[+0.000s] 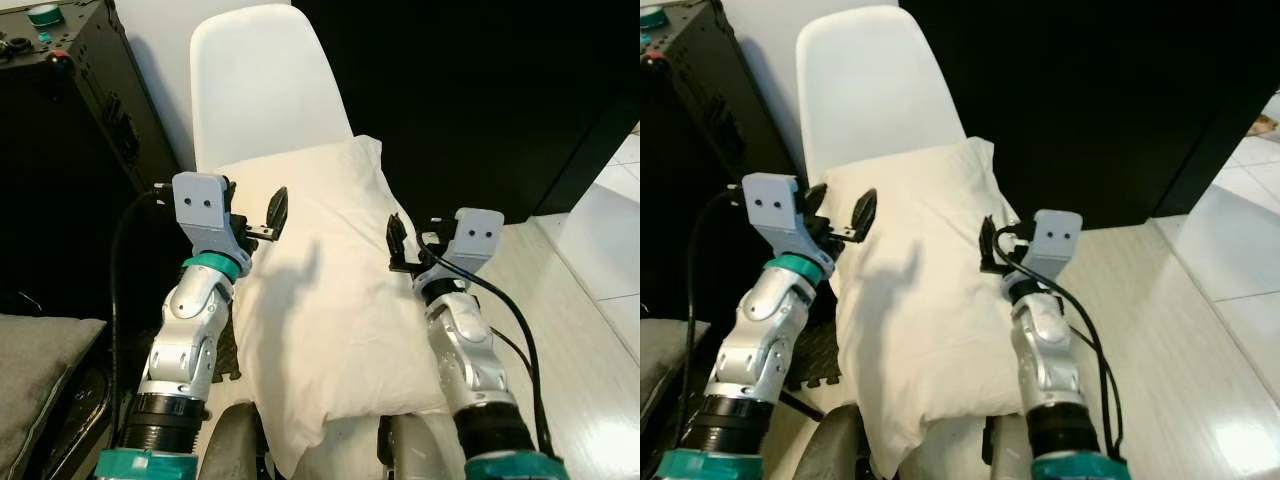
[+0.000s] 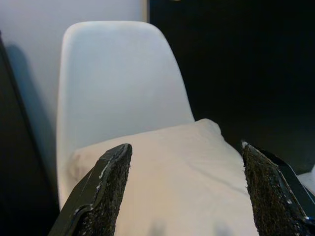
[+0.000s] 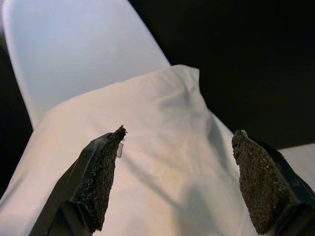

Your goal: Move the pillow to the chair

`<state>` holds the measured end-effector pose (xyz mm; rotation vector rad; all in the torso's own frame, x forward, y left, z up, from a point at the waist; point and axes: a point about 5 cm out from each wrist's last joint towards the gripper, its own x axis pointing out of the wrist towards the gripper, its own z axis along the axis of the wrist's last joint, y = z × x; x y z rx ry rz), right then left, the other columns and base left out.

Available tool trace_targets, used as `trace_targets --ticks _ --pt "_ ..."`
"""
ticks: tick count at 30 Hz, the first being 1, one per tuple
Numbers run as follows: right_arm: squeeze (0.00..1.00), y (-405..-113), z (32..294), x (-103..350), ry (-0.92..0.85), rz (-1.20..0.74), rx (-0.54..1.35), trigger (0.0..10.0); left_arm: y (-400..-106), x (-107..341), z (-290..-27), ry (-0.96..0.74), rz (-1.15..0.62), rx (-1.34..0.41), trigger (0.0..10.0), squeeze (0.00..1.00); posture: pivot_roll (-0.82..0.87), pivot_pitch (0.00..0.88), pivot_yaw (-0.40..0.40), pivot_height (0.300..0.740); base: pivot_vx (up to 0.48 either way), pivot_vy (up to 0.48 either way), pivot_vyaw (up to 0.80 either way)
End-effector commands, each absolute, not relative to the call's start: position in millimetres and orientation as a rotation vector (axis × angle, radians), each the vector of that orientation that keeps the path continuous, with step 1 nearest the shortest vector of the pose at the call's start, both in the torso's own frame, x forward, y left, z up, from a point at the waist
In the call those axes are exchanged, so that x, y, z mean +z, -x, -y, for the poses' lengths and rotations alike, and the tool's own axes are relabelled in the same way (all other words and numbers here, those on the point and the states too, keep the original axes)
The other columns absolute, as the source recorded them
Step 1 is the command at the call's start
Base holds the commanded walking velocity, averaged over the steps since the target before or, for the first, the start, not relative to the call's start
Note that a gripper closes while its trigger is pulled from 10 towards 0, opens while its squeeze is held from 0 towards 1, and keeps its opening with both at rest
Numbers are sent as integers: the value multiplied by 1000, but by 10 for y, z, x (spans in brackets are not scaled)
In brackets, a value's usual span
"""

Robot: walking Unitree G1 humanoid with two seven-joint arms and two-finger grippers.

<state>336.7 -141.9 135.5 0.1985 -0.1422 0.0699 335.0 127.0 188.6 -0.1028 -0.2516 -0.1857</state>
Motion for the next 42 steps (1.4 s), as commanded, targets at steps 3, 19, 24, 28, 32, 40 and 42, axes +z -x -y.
trace_targets --ticks 3,19,24,28,32,40,42 --pt "0 -3288 1319 1298 -198 112 104 10000 -3332 1866 -1335 88 249 -158 10000 0 37 0 104 627 0 0 0" --pt "0 -3191 1331 1179 -169 51 88 10000 -3310 1751 -1231 69 192 -221 10000 0 32 0 117 686 0 0 0" --pt "0 -3172 1361 1127 -156 30 82 10000 -3296 1715 -1242 35 181 -242 10000 0 32 0 117 701 0 0 0" --pt "0 -3149 1390 1055 -134 4 77 10000 -3280 1680 -1255 22 172 -251 10000 0 31 0 109 711 0 0 0" --pt "0 -3106 1422 947 -112 -38 80 10000 -3265 1653 -1265 20 163 -248 10000 0 37 0 86 725 0 0 0" --pt "0 -3089 1394 824 -88 -96 124 10000 -3190 1598 -1291 5 153 -240 10000 0 74 5 9 740 0 0 0" --pt "0 -3095 1394 762 -78 -128 134 10000 -3152 1584 -1334 -8 150 -241 10000 0 91 11 -17 740 0 0 0"
